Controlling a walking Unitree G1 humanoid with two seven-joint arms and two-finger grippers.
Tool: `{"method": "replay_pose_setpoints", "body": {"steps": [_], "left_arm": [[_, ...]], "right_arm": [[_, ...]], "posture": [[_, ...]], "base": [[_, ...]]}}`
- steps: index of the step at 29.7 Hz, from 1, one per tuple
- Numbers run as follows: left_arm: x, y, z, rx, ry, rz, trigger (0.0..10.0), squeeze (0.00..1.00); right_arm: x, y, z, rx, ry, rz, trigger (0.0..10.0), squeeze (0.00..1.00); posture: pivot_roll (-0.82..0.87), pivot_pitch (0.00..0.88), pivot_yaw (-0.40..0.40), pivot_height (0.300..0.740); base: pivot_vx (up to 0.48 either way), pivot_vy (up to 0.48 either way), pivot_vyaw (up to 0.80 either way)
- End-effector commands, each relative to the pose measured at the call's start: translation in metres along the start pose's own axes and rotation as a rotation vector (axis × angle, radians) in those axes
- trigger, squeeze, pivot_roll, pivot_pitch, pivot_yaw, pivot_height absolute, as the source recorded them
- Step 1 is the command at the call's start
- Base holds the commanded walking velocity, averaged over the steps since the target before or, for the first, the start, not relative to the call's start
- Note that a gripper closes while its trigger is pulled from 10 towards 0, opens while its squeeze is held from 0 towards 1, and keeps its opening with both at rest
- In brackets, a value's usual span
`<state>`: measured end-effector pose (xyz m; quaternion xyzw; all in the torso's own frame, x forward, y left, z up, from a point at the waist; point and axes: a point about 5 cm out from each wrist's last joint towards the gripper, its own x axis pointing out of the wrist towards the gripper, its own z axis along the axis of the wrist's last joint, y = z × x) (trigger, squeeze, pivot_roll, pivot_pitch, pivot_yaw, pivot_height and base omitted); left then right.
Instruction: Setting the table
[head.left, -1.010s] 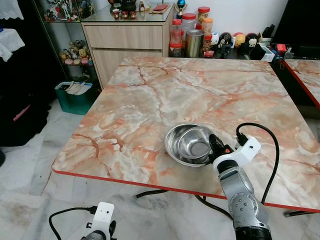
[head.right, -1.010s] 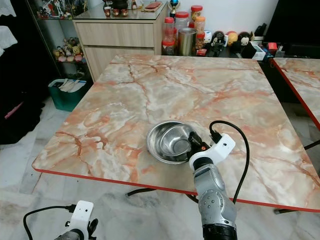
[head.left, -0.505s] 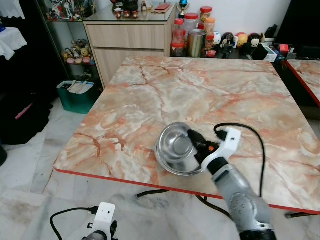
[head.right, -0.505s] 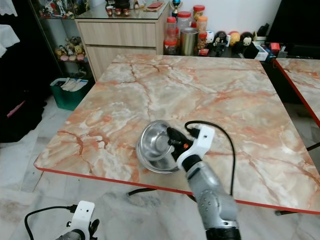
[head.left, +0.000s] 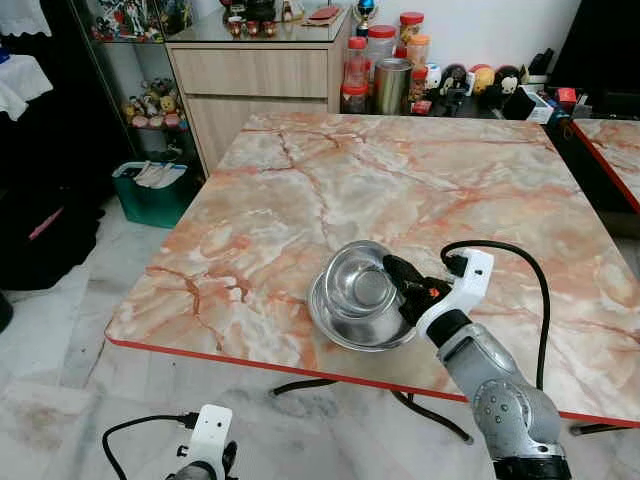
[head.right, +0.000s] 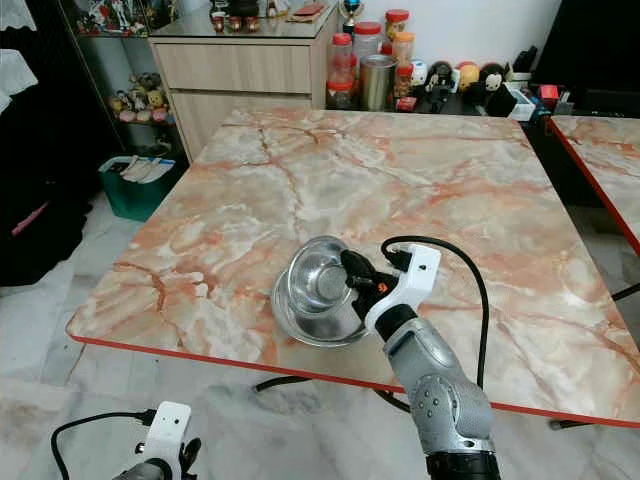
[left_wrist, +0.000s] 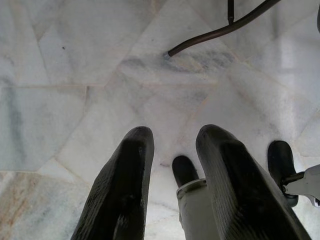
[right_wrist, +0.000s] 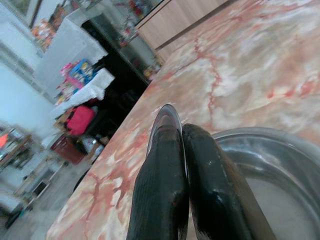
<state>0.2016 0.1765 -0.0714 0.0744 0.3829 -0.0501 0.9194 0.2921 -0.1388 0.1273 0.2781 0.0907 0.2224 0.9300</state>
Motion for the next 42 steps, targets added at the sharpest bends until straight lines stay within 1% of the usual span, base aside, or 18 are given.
{"method": "replay_pose_setpoints", "body": {"steps": [1, 2, 7, 11, 13, 14, 17, 21, 33, 37, 42], "left_arm": [[0.0, 0.003, -0.002, -0.001, 0.011, 0.005, 10.0, 0.0], [0.0, 0.004, -0.001, 0.0, 0.011, 0.005, 10.0, 0.0], [0.0, 0.004, -0.001, 0.0, 0.01, 0.003, 10.0, 0.0], [0.0, 0.004, -0.001, 0.0, 0.01, 0.002, 10.0, 0.0], [0.0, 0.003, -0.001, -0.002, 0.01, 0.001, 10.0, 0.0], [0.0, 0.003, -0.001, -0.002, 0.01, 0.001, 10.0, 0.0], [0.0, 0.003, 0.0, -0.004, 0.009, 0.0, 10.0, 0.0], [0.0, 0.003, -0.001, -0.003, 0.01, 0.0, 10.0, 0.0], [0.0, 0.004, -0.001, 0.004, 0.011, -0.005, 10.0, 0.0], [0.0, 0.004, -0.001, 0.005, 0.012, -0.006, 10.0, 0.0], [-0.001, 0.004, -0.002, 0.005, 0.013, -0.004, 10.0, 0.0]], "right_arm": [[-0.004, 0.005, 0.015, 0.009, -0.03, 0.074, 10.0, 0.0], [-0.006, 0.005, 0.021, 0.012, -0.034, 0.115, 10.0, 0.0], [-0.01, 0.005, 0.023, -0.025, -0.004, 0.158, 10.0, 0.0], [-0.014, 0.003, 0.024, -0.016, 0.01, 0.184, 10.0, 0.0], [-0.015, -0.004, 0.018, 0.019, 0.017, 0.17, 10.0, 0.0], [-0.015, -0.004, 0.018, 0.019, 0.017, 0.17, 10.0, 0.0], [-0.017, -0.017, 0.01, 0.031, 0.039, 0.11, 10.0, 0.0], [-0.019, -0.022, 0.009, 0.041, 0.036, 0.086, 10.0, 0.0], [-0.021, -0.027, 0.001, 0.044, 0.04, 0.051, 10.0, 0.0], [-0.021, -0.031, -0.002, 0.052, 0.041, 0.024, 10.0, 0.0], [-0.018, -0.03, -0.005, 0.055, 0.04, 0.013, 10.0, 0.0]], "posture": [[-0.09, 0.005, 0.026, 0.736], [-0.09, 0.005, 0.027, 0.736], [-0.09, 0.005, 0.028, 0.736], [-0.09, 0.005, 0.028, 0.736], [-0.09, 0.002, 0.025, 0.736], [-0.09, 0.002, 0.025, 0.736], [-0.09, 0.002, 0.025, 0.736], [-0.09, 0.004, 0.027, 0.736], [-0.1, 0.006, 0.034, 0.736], [-0.1, 0.007, 0.034, 0.736], [-0.09, 0.007, 0.035, 0.736]], "base": [[0.0, 0.0, 0.0], [0.0, 0.0, 0.0], [0.0, 0.0, 0.0], [0.0, 0.0, 0.0], [0.0, 0.0, 0.0], [0.0, 0.0, 0.0], [0.0, 0.0, 0.0], [0.0, 0.0, 0.0], [0.0, 0.0, 0.0], [0.0, 0.0, 0.0], [0.0, 0.0, 0.0]]}}
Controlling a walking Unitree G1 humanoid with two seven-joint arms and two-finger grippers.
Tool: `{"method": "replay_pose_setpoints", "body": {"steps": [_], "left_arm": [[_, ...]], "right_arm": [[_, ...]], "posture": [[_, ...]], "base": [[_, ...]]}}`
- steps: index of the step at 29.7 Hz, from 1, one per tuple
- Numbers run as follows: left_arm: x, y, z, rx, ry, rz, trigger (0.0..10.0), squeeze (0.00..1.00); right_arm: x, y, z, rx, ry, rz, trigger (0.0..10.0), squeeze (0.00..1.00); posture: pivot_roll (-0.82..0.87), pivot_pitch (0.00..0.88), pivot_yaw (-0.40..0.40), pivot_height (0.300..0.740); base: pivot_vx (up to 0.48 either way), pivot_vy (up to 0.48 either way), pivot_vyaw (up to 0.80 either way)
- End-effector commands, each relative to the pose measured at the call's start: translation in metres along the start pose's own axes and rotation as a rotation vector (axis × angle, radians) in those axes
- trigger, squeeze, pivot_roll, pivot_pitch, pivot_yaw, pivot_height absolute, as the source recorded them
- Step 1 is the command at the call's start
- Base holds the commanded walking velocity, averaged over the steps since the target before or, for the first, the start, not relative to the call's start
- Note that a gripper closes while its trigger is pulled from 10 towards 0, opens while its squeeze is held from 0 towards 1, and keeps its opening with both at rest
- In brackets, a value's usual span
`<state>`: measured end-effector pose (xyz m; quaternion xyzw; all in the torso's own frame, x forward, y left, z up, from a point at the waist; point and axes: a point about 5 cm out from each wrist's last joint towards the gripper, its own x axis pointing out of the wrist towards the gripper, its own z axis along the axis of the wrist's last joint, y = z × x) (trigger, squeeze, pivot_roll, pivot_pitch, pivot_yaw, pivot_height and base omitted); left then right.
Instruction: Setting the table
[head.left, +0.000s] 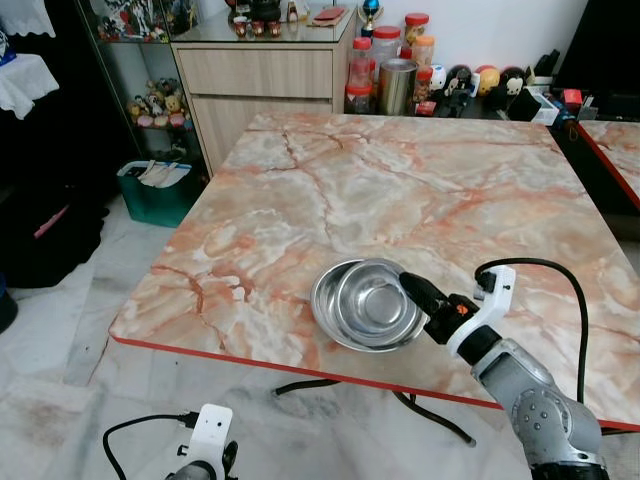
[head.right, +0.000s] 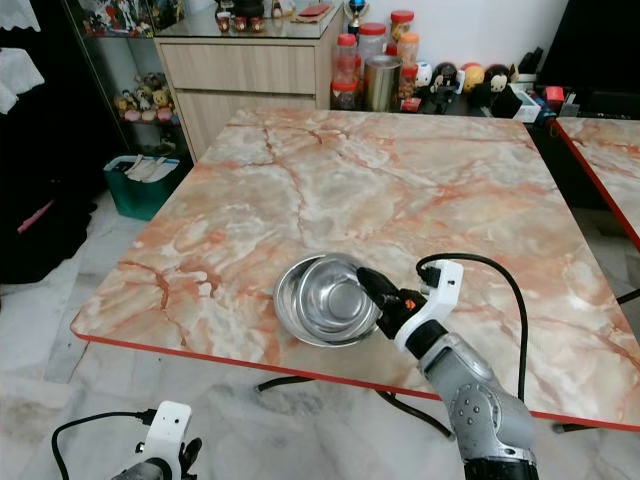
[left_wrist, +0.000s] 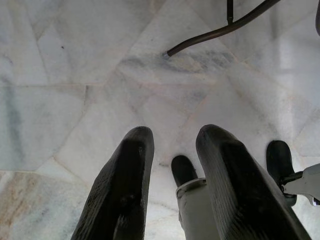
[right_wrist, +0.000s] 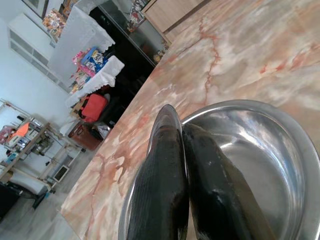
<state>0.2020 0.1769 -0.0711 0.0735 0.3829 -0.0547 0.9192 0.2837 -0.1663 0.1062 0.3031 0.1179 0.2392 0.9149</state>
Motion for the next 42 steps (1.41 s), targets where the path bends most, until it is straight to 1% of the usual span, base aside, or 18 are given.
{"method": "replay_pose_setpoints", "body": {"steps": [1, 2, 3, 4, 5, 6, 7, 9, 11, 12, 14, 21, 22, 23, 24, 29, 34, 42], "left_arm": [[-0.001, 0.003, -0.002, 0.004, 0.014, 0.005, 10.0, 0.0], [-0.001, 0.003, -0.002, 0.004, 0.013, 0.006, 10.0, 0.0], [-0.001, 0.003, -0.002, 0.004, 0.013, 0.006, 10.0, 0.0], [-0.001, 0.003, -0.002, 0.004, 0.013, 0.006, 10.0, 0.0], [-0.001, 0.003, -0.002, 0.004, 0.012, 0.006, 10.0, 0.0], [-0.001, 0.003, -0.002, 0.005, 0.012, 0.006, 10.0, 0.0], [-0.001, 0.003, -0.002, 0.005, 0.012, 0.006, 10.0, 0.0], [-0.001, 0.003, -0.002, 0.004, 0.011, 0.007, 10.0, 0.0], [-0.001, 0.003, -0.002, 0.004, 0.011, 0.008, 10.0, 0.0], [-0.001, 0.003, -0.002, 0.004, 0.011, 0.008, 10.0, 0.0], [-0.001, 0.004, -0.002, 0.005, 0.011, 0.009, 10.0, 0.0], [-0.001, 0.003, -0.003, 0.007, 0.013, 0.007, 10.0, 0.0], [-0.001, 0.003, -0.003, 0.007, 0.012, 0.007, 10.0, 0.0], [-0.001, 0.003, -0.003, 0.008, 0.012, 0.007, 10.0, 0.0], [-0.001, 0.003, -0.002, 0.008, 0.011, 0.007, 10.0, 0.0], [-0.001, 0.003, -0.002, 0.007, 0.011, 0.006, 10.0, 0.0], [-0.001, 0.003, -0.002, 0.005, 0.011, 0.006, 10.0, 0.0], [0.0, 0.003, -0.001, 0.001, 0.008, 0.008, 10.0, 0.0]], "right_arm": [[0.002, -0.001, 0.002, -0.008, -0.014, -0.017, 10.0, 0.0], [0.003, 0.0, 0.002, -0.009, -0.016, -0.015, 10.0, 0.12], [0.003, 0.0, 0.002, -0.009, -0.016, -0.015, 10.0, 0.12], [0.004, 0.001, 0.002, -0.01, -0.018, -0.012, 10.0, 0.23], [0.004, 0.001, 0.002, -0.011, -0.018, -0.011, 10.0, 0.23], [0.005, 0.001, 0.002, -0.012, -0.018, -0.011, 10.0, 0.38], [0.006, 0.001, 0.002, -0.013, -0.019, -0.012, 10.0, 0.38], [0.008, 0.001, 0.004, -0.011, -0.028, -0.016, 10.0, 0.49], [0.008, 0.001, 0.004, -0.012, -0.03, -0.016, 10.0, 0.53], [0.008, 0.001, 0.005, -0.014, -0.031, -0.017, 10.0, 0.96], [0.009, 0.0, 0.005, -0.015, -0.035, -0.021, 10.0, 1.0], [0.011, 0.002, 0.006, -0.019, -0.045, -0.023, 10.0, 1.0], [0.012, 0.002, 0.006, -0.025, -0.044, -0.023, 10.0, 0.8], [0.012, 0.002, 0.006, -0.028, -0.043, -0.023, 10.0, 0.8], [0.012, 0.002, 0.006, -0.033, -0.044, -0.025, 10.0, 0.0], [0.013, 0.005, 0.01, -0.052, -0.055, -0.019, 10.0, 0.0], [0.015, 0.012, 0.017, -0.121, -0.058, -0.004, 10.0, 0.0], [0.023, 0.033, 0.03, -0.203, -0.091, 0.069, 10.0, 0.0]], "posture": [[-0.09, 0.007, 0.035, 0.736], [-0.09, 0.007, 0.035, 0.736], [-0.09, 0.007, 0.035, 0.736], [-0.09, 0.007, 0.036, 0.736], [-0.09, 0.007, 0.036, 0.736], [-0.09, 0.008, 0.035, 0.736], [-0.09, 0.008, 0.035, 0.736], [-0.09, 0.008, 0.034, 0.736], [-0.09, 0.007, 0.033, 0.736], [-0.09, 0.008, 0.033, 0.736], [-0.09, 0.007, 0.034, 0.736], [-0.09, 0.009, 0.037, 0.736], [-0.09, 0.007, 0.036, 0.736], [-0.09, 0.007, 0.036, 0.736], [-0.09, 0.009, 0.036, 0.736], [-0.09, 0.008, 0.036, 0.736], [-0.09, 0.006, 0.035, 0.736], [-0.09, 0.002, 0.03, 0.736]], "base": [[0.0, 0.0, 0.0], [0.0, 0.0, 0.0], [0.0, 0.0, 0.0], [0.0, 0.0, 0.0], [0.0, 0.0, 0.0], [0.0, 0.0, 0.0], [0.0, 0.0, 0.0], [0.0, 0.0, 0.0], [0.0, 0.0, 0.0], [0.0, 0.0, 0.0], [0.0, 0.0, 0.0], [0.0, 0.0, 0.0], [0.0, 0.0, 0.0], [0.0, 0.0, 0.0], [0.0, 0.0, 0.0], [0.0, 0.0, 0.0], [0.0, 0.0, 0.0], [0.0, 0.0, 0.0]]}}
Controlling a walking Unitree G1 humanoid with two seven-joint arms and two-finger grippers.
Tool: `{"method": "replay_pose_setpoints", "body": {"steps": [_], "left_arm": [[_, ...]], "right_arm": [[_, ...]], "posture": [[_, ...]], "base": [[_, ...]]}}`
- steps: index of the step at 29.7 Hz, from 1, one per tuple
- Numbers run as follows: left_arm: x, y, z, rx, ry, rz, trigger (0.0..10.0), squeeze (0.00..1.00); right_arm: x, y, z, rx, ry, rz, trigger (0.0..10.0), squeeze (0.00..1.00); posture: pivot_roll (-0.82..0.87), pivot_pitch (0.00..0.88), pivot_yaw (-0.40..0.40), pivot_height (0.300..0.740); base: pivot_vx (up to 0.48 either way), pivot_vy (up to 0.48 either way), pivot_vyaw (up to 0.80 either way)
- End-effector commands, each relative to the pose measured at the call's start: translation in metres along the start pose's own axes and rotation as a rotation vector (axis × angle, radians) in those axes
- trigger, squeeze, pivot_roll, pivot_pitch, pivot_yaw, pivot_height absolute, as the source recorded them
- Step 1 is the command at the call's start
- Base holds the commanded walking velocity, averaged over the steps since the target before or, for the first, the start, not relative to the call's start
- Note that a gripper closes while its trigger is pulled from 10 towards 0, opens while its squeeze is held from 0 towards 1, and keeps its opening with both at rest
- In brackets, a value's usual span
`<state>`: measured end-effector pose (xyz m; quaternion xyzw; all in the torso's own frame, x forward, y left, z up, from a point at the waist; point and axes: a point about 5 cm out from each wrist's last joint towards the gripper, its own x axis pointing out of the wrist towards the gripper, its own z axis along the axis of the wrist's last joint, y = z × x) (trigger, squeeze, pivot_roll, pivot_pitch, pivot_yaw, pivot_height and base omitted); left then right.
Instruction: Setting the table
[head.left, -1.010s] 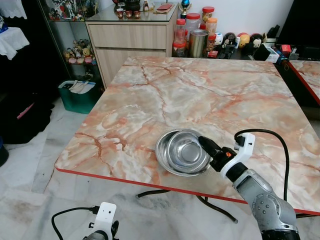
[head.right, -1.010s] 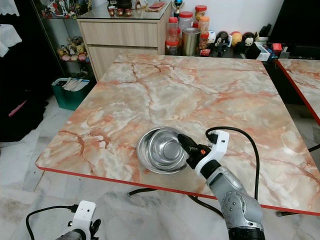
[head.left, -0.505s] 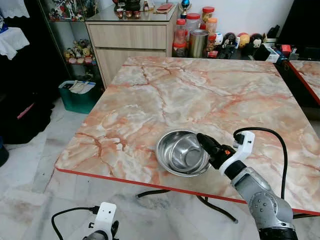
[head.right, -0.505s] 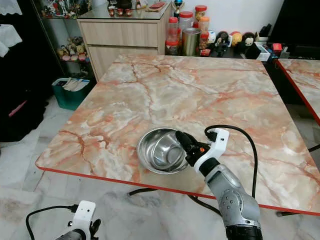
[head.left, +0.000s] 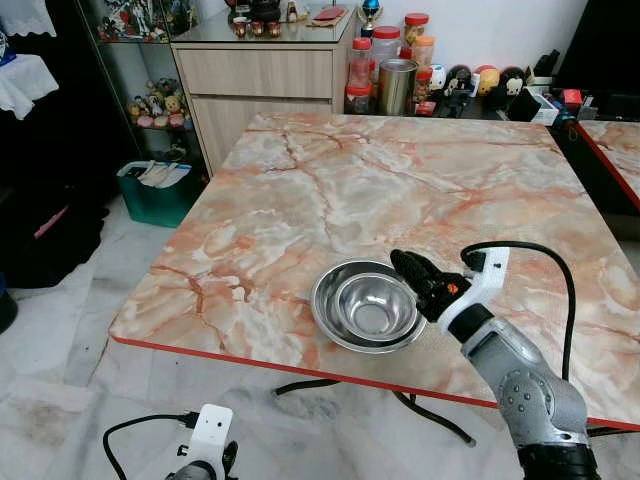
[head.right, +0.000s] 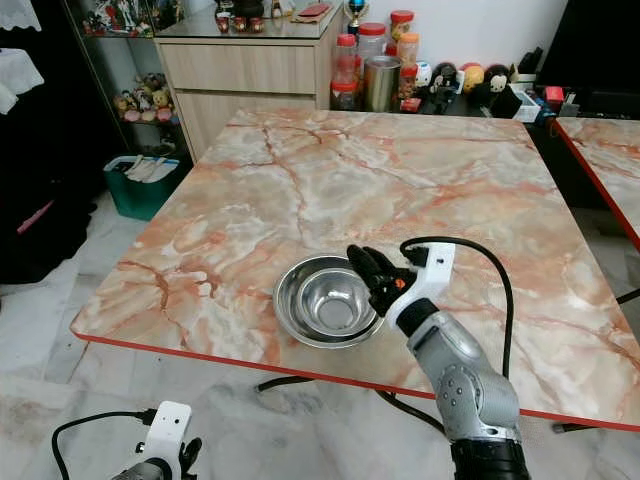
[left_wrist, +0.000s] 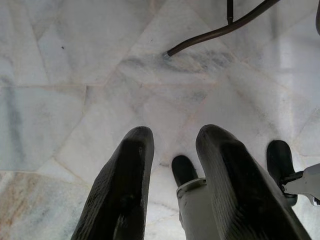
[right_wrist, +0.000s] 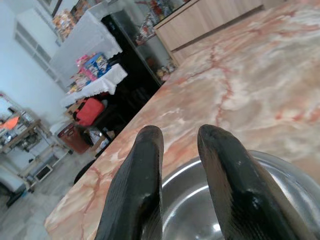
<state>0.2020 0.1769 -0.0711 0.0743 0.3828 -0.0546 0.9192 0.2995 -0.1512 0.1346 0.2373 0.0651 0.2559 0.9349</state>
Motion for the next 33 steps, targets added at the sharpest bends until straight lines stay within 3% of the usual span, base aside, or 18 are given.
{"method": "replay_pose_setpoints", "body": {"steps": [1, 4, 6, 9, 11, 16, 20, 22, 24, 29, 31, 33], "left_arm": [[0.0, 0.003, -0.001, -0.001, 0.008, 0.007, 10.0, 0.0], [0.0, 0.003, 0.0, -0.001, 0.006, 0.009, 10.0, 0.0], [0.0, 0.003, 0.0, 0.0, 0.005, 0.01, 10.0, 0.0], [0.001, 0.002, 0.001, 0.0, 0.004, 0.01, 10.0, 0.0], [0.001, 0.001, 0.003, 0.001, 0.003, 0.007, 10.0, 0.0], [0.002, 0.0, 0.006, 0.0, -0.004, 0.002, 10.0, 0.0], [0.003, 0.001, 0.007, 0.0, -0.008, 0.004, 10.0, 0.0], [0.003, 0.001, 0.008, 0.001, -0.008, 0.006, 10.0, 0.0], [0.003, 0.001, 0.008, 0.007, -0.008, 0.004, 10.0, 0.0], [0.003, 0.0, 0.008, 0.015, -0.012, -0.009, 10.0, 0.0], [0.003, -0.001, 0.008, 0.015, -0.015, -0.011, 10.0, 0.0], [0.003, -0.001, 0.008, 0.013, -0.016, -0.009, 10.0, 0.0]], "right_arm": [[0.006, 0.012, 0.013, -0.048, -0.052, 0.041, 10.0, 0.0], [0.008, 0.014, 0.019, -0.092, -0.088, 0.026, 10.0, 0.0], [0.013, 0.013, 0.023, -0.255, -0.126, -0.041, 10.0, 0.0], [0.017, 0.012, 0.02, -0.346, -0.139, -0.108, 10.0, 0.0], [0.024, 0.014, 0.014, -0.489, -0.15, -0.172, 10.0, 0.0], [0.03, 0.015, 0.003, -0.561, -0.213, -0.321, 10.0, 0.0], [0.032, 0.022, 0.005, -0.717, -0.277, -0.376, 10.0, 0.0], [0.035, 0.026, 0.005, -0.736, -0.303, -0.372, 10.0, 0.0], [0.041, 0.027, 0.003, -0.699, -0.329, -0.386, 10.0, 0.0], [0.047, 0.029, -0.001, -0.695, -0.32, -0.375, 10.0, 0.0], [0.048, 0.027, -0.005, -0.627, -0.315, -0.384, 10.0, 0.0], [0.049, 0.026, -0.008, -0.633, -0.305, -0.377, 10.0, 0.0]], "posture": [[-0.09, 0.002, 0.03, 0.736], [-0.09, 0.0, 0.03, 0.736], [-0.09, 0.0, 0.031, 0.736], [-0.09, 0.0, 0.031, 0.736], [-0.09, 0.0, 0.031, 0.736], [-0.08, 0.0, 0.031, 0.736], [-0.09, 0.0, 0.032, 0.736], [-0.09, 0.0, 0.035, 0.736], [-0.09, 0.0, 0.036, 0.736], [-0.09, 0.0, 0.034, 0.736], [-0.09, 0.0, 0.031, 0.736], [-0.08, 0.0, 0.029, 0.736]], "base": [[0.0, 0.0, 0.0], [0.0, 0.0, 0.0], [0.0, 0.0, 0.0], [0.0, 0.0, 0.0], [0.0, 0.0, 0.0], [0.0, 0.0, 0.0], [0.0, 0.0, 0.0], [0.0, 0.0, 0.0], [0.0, 0.0, 0.0], [0.0, 0.0, 0.0], [0.0, -0.124, 0.0], [0.0, -0.294, 0.0]]}}
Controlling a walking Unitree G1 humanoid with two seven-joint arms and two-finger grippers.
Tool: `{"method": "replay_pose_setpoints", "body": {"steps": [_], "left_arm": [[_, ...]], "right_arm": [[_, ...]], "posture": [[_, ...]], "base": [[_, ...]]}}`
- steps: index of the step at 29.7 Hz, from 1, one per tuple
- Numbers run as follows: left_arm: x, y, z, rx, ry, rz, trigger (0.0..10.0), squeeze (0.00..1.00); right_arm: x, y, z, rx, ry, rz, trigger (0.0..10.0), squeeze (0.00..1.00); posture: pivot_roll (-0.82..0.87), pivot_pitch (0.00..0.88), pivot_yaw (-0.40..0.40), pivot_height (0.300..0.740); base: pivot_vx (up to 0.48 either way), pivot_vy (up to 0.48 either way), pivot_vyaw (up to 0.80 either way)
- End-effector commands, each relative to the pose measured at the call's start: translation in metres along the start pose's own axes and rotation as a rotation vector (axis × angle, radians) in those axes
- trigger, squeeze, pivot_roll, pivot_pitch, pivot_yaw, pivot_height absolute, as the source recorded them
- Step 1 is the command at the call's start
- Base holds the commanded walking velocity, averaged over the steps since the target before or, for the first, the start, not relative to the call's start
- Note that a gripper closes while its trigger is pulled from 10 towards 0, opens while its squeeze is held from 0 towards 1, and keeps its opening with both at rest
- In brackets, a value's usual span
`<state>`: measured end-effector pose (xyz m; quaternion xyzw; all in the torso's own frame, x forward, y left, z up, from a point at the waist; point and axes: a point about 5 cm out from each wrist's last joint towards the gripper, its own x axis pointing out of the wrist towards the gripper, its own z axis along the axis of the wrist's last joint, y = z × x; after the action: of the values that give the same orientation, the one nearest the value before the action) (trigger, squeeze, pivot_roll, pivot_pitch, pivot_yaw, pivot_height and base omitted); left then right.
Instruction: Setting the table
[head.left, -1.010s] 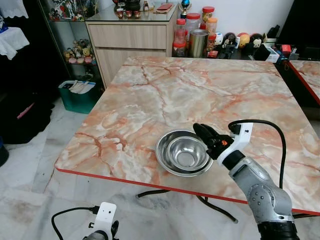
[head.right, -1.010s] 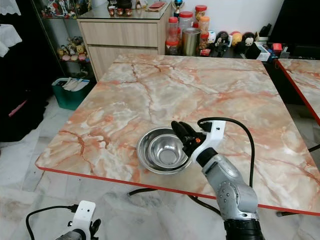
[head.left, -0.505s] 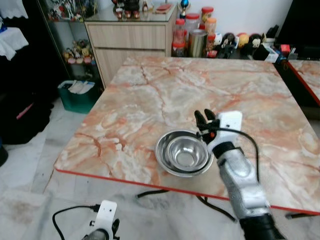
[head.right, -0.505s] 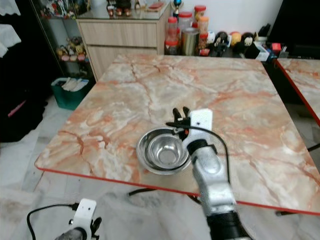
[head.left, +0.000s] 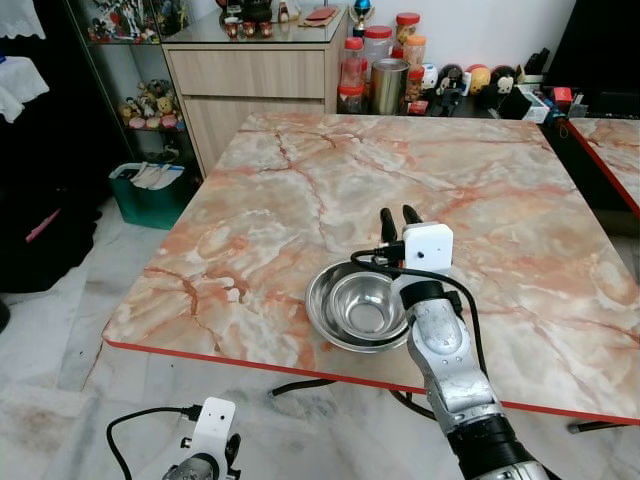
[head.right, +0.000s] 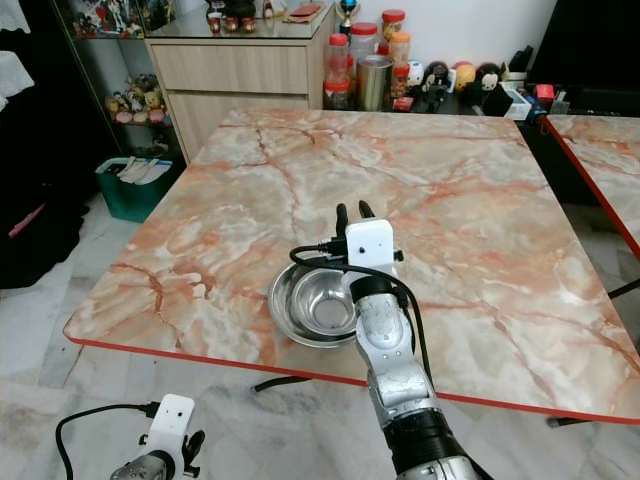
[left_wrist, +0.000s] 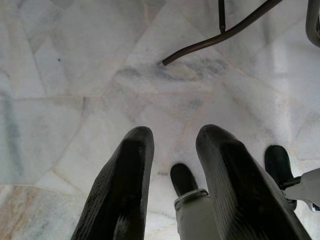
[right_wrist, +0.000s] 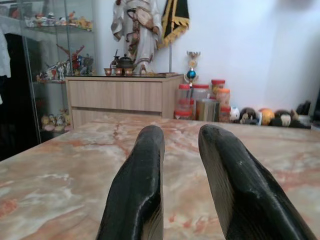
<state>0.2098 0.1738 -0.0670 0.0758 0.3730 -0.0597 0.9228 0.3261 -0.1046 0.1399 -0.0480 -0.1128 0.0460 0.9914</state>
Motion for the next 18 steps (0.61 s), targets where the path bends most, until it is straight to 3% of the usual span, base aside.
{"method": "replay_pose_setpoints", "body": {"steps": [1, 13, 18], "left_arm": [[0.0, 0.0, -0.001, 0.005, 0.006, -0.002, 10.0, 0.0], [-0.001, -0.001, -0.004, 0.003, 0.007, -0.005, 10.0, 0.0], [-0.001, -0.003, -0.005, 0.005, 0.006, -0.008, 10.0, 0.0]], "right_arm": [[0.002, 0.001, -0.001, 0.006, -0.005, 0.005, 10.0, 0.0], [0.001, 0.003, 0.009, 0.01, -0.068, 0.037, 10.0, 0.0], [-0.016, 0.0, 0.002, -0.038, -0.043, 0.096, 10.0, 0.0]], "posture": [[-0.08, 0.0, 0.028, 0.736], [-0.09, 0.0, 0.019, 0.736], [-0.09, 0.0, 0.011, 0.736]], "base": [[0.0, -0.311, 0.0], [0.0, -0.309, 0.0], [0.0, -0.307, 0.0]]}}
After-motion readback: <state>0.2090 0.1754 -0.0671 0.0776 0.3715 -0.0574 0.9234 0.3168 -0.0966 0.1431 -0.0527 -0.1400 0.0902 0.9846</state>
